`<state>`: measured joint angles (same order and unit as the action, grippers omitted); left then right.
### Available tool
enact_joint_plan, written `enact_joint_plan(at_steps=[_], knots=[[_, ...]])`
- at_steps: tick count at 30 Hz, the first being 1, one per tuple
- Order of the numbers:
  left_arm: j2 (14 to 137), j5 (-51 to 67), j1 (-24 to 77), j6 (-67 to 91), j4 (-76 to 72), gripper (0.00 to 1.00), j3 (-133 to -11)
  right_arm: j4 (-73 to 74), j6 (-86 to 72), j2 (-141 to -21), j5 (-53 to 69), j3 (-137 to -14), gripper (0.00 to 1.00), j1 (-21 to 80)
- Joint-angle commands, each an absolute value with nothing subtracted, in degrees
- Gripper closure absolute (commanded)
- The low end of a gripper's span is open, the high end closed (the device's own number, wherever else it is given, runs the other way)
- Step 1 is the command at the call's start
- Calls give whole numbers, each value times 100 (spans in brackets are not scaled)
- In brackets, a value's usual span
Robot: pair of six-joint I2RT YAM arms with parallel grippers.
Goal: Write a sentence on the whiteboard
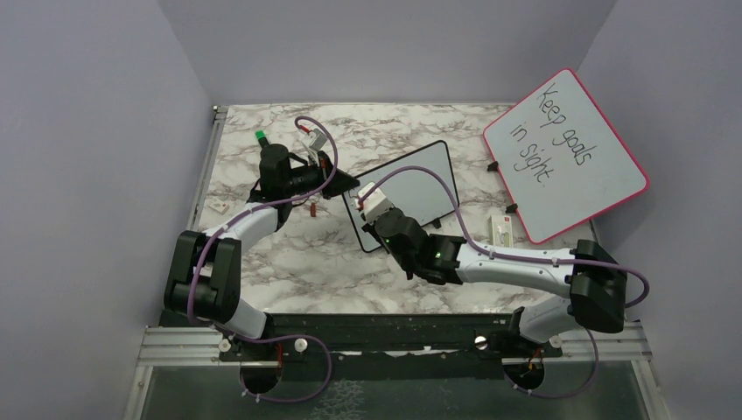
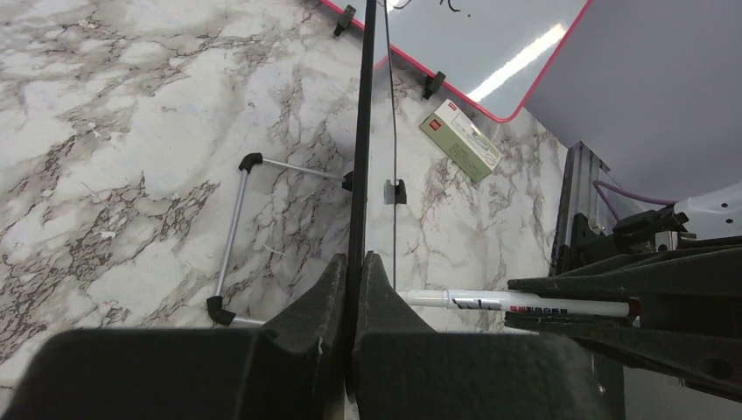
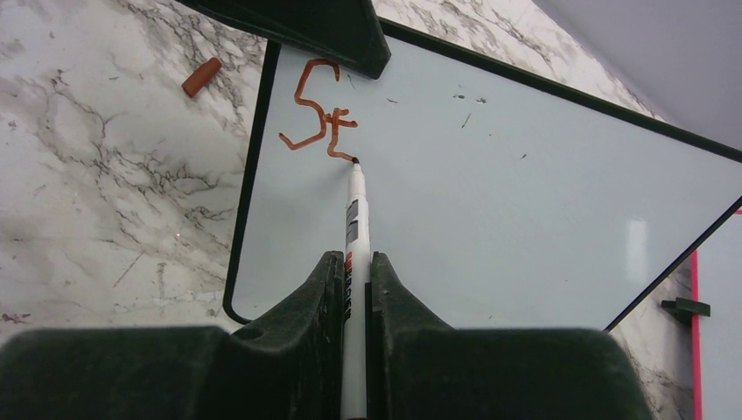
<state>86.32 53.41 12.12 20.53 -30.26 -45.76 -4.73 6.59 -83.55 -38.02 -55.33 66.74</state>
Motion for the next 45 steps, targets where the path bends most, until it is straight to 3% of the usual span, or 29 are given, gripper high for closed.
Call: enact_joint_plan(at_steps=[1, 45], knots=[[8818, 5104, 1266, 1776, -2426, 100, -4523, -677, 781, -8200, -3986, -5489, 99, 6645], [8833, 5071, 1268, 1775, -2408, 100, -4531, -1099, 870, -8145, -3383, -5493, 99, 6521]])
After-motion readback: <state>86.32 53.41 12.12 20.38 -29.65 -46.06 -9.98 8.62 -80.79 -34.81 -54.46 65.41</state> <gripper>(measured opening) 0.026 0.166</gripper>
